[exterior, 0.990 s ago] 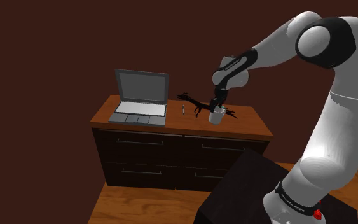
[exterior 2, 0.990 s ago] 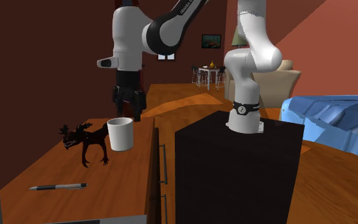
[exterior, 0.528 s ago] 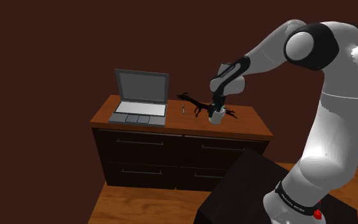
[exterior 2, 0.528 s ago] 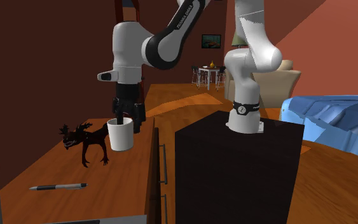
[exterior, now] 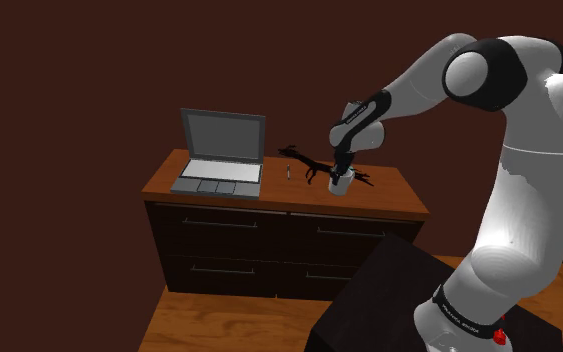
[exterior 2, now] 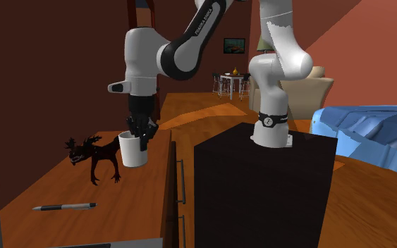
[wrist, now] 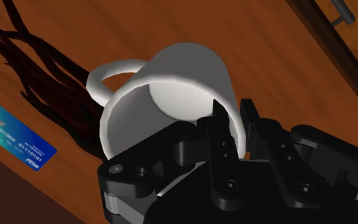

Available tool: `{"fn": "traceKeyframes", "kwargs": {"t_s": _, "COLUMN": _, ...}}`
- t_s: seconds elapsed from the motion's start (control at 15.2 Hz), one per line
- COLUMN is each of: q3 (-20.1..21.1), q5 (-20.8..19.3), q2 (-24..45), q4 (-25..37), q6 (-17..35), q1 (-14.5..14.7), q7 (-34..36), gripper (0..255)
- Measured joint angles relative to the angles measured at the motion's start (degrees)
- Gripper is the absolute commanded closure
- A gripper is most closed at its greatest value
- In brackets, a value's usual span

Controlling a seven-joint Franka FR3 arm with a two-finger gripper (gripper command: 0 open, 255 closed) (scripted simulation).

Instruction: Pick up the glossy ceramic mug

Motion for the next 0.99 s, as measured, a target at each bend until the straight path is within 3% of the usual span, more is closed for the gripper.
{"fn": "traceKeyframes", "kwargs": {"t_s": 0.4, "q3": -0.2, "q5": -0.3, "q2": -0.6, "q4": 0.0, "q6": -0.6, "q1": 0.1, "q7": 0.2, "gripper": 255}}
{"fn": "traceKeyframes", "kwargs": {"t_s": 0.99, "q3": -1.3, "q5": -2.7, "q2": -6.0, "q4": 0.7, "q6": -6.5, "q1": 0.9, "q7": 1.7, "gripper": 255}}
